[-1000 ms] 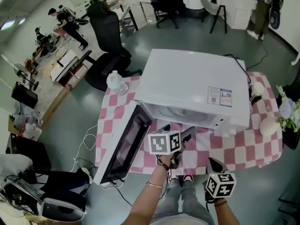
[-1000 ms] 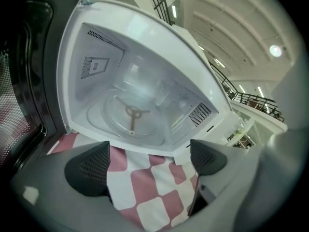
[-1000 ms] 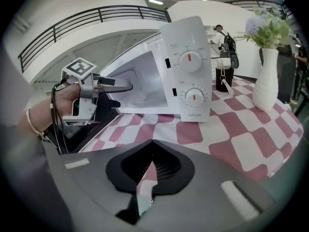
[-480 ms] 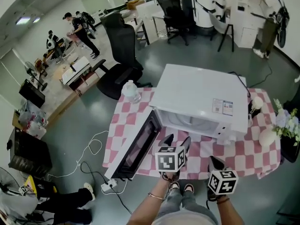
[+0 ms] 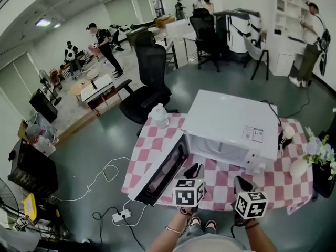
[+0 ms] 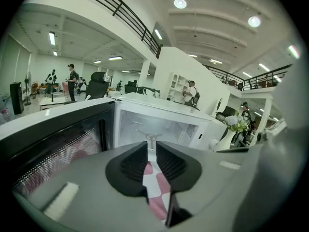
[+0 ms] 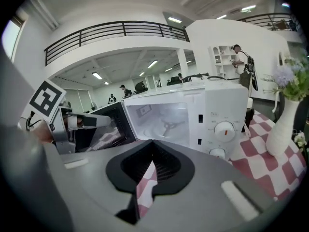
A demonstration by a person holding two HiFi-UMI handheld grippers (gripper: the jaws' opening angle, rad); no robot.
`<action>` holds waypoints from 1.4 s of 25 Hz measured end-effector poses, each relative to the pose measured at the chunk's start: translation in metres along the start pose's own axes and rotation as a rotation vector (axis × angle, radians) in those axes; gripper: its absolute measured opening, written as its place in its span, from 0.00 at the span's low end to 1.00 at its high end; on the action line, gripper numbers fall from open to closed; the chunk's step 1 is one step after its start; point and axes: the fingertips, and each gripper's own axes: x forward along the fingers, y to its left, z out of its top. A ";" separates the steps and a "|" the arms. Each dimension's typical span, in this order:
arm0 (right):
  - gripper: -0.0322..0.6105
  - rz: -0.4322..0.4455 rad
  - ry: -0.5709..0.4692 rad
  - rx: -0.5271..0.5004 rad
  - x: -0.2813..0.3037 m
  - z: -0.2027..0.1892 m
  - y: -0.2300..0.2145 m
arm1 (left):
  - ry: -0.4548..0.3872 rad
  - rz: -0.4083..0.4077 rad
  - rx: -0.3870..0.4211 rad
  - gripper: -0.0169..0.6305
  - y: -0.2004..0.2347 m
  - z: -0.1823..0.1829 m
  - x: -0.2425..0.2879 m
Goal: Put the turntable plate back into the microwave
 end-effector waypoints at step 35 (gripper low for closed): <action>0.06 -0.170 -0.186 -0.041 -0.032 0.059 -0.042 | -0.082 -0.013 0.062 0.02 -0.004 0.023 0.010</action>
